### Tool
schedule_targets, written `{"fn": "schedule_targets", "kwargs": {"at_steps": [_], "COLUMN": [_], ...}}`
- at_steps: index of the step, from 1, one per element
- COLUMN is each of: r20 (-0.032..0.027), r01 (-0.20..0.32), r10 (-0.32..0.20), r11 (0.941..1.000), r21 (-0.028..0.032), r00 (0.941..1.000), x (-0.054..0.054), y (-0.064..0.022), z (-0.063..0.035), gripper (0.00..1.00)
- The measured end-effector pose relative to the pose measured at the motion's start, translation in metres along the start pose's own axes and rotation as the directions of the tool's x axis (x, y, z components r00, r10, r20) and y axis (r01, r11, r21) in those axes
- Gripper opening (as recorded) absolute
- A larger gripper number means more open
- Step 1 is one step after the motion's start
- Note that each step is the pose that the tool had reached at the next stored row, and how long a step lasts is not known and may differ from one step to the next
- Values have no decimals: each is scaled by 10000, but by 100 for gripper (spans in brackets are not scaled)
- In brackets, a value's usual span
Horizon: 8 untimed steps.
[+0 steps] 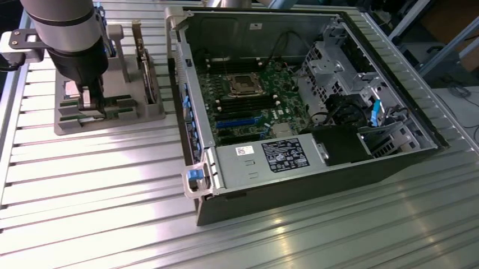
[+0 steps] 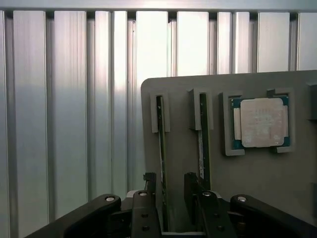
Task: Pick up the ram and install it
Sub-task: 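Pick up the ram and move it above insertion slot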
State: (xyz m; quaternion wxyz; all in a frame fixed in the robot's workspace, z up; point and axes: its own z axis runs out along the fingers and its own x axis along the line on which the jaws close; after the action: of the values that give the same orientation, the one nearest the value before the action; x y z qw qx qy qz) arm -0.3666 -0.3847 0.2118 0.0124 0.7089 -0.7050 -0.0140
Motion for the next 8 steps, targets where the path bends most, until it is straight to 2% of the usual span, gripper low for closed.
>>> {"fn": "schedule_targets", "kwargs": {"at_steps": [5,6,7,8], "r20": [-1,0,-1,-1], "r01": [0,1,0,0], "r10": [0,-1,0,0], "r11": [10000,10000,10000,10000], "r21": [0,0,-1,-1], "r00": [10000,10000,10000,10000], "x": [0,0,0,0], "y": [3,3,3,3], "z": [25,26,25,25], "gripper": [36,35,29,29]}}
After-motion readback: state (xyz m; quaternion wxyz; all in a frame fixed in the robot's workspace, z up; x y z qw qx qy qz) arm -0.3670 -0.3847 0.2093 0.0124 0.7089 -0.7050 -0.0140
